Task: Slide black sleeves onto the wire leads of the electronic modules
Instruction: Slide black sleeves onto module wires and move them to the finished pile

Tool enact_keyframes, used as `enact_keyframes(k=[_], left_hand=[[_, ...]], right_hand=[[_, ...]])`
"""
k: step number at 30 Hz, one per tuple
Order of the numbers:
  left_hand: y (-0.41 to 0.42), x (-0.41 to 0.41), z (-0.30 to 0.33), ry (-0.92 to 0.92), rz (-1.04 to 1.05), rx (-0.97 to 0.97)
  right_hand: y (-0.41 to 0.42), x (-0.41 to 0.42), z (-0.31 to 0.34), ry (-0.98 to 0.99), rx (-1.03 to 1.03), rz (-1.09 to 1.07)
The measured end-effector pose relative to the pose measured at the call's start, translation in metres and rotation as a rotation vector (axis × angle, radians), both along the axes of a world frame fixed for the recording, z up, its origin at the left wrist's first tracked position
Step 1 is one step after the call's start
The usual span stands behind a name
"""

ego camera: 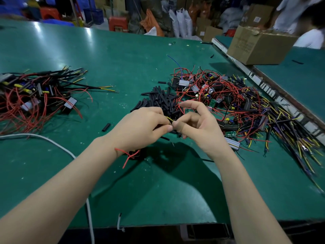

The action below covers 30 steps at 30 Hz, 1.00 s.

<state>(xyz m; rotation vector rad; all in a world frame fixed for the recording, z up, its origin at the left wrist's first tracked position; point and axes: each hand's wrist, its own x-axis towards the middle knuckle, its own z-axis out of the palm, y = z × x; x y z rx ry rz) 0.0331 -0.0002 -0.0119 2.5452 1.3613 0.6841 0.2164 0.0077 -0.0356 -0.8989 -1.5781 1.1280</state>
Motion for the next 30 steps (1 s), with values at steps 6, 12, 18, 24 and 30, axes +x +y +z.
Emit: enact_keyframes(k=[6, 12, 18, 24, 30], left_hand=[[0.002, -0.002, -0.003, -0.125, 0.005, 0.035], [0.005, -0.013, -0.010, -0.150, 0.098, 0.059], [0.009, -0.009, -0.007, -0.017, 0.079, -0.051], [0.011, -0.018, -0.003, -0.024, 0.126, -0.194], [0.010, -0.035, -0.001, -0.145, 0.082, -0.405]], right_hand=[[0.002, 0.004, -0.004, -0.075, -0.046, 0.012], [0.004, 0.008, -0.008, -0.268, -0.106, 0.041], [0.000, 0.000, -0.008, -0.174, -0.025, 0.045], [0.002, 0.000, -0.011, -0.223, 0.001, -0.027], [0.003, 0.001, -0.012, -0.266, -0.008, -0.017]])
